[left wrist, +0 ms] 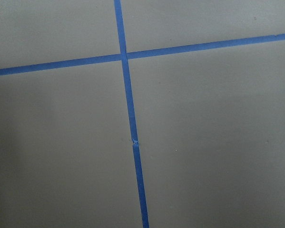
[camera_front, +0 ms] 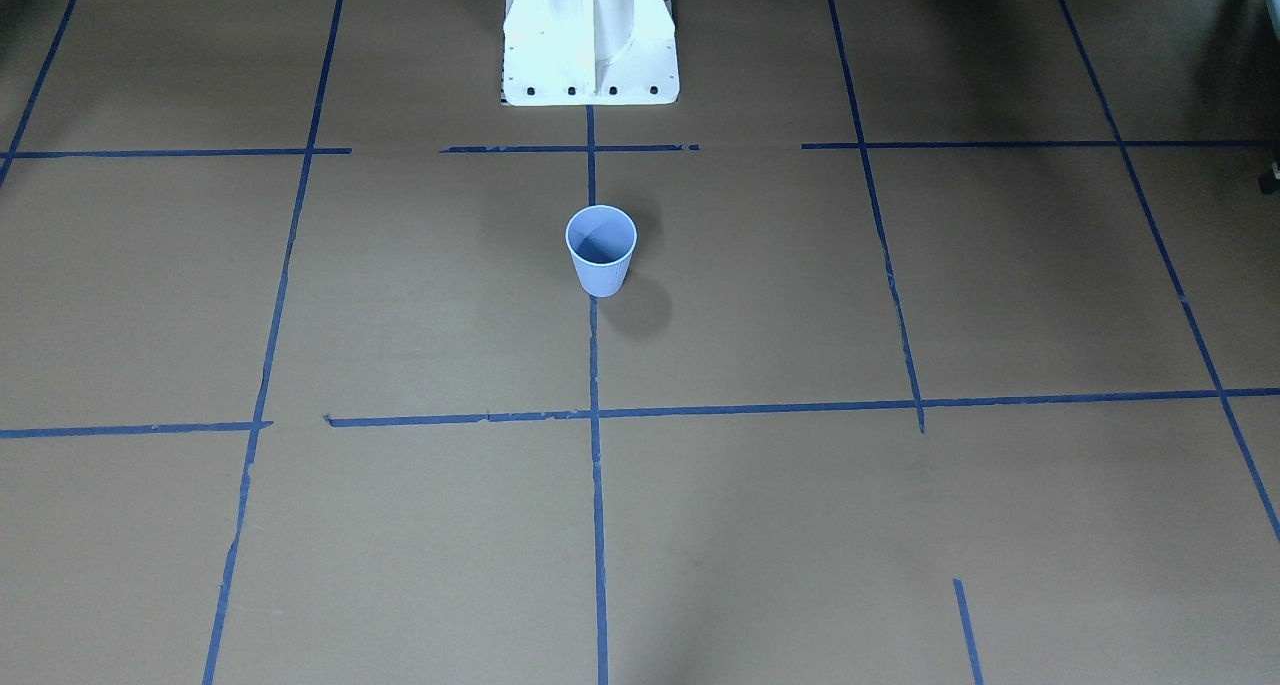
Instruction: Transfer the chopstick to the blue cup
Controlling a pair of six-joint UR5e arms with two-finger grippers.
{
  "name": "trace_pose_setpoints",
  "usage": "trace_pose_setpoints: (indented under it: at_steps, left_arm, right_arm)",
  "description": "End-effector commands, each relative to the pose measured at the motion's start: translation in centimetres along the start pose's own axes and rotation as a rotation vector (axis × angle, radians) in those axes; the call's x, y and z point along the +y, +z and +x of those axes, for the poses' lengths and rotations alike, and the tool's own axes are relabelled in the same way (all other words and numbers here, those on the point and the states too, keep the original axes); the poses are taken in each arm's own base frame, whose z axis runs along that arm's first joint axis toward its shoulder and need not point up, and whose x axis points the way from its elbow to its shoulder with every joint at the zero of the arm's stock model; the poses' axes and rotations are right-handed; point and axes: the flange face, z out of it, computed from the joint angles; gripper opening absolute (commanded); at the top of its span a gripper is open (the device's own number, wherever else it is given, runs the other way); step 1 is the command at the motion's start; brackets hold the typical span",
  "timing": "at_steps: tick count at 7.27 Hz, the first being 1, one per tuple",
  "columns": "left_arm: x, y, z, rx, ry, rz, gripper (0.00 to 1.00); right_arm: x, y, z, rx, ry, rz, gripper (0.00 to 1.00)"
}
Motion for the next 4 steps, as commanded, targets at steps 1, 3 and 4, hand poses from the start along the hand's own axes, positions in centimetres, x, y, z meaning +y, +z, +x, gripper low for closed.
trace_pose_setpoints:
  at_steps: [1, 3, 4]
  left_arm:
    - [0.1, 0.1, -0.1, 0.000, -0.002, -0.002, 1.00]
    - [0.1, 0.1, -0.1, 0.000, -0.002, -0.002, 1.00]
    - [0.1, 0.0, 0.0, 0.000, -0.002, -0.001, 1.00]
  right_arm:
    - [-1.0, -1.5, -1.2, -0.018, -0.032, 0.027, 0.01]
    - [-2.1, -2.3, -4.0, -0.052, -0.072, 0.032, 0.00]
    - [-3.2, -3.0, -8.7, -0.065, -0.089, -0.017, 0.00]
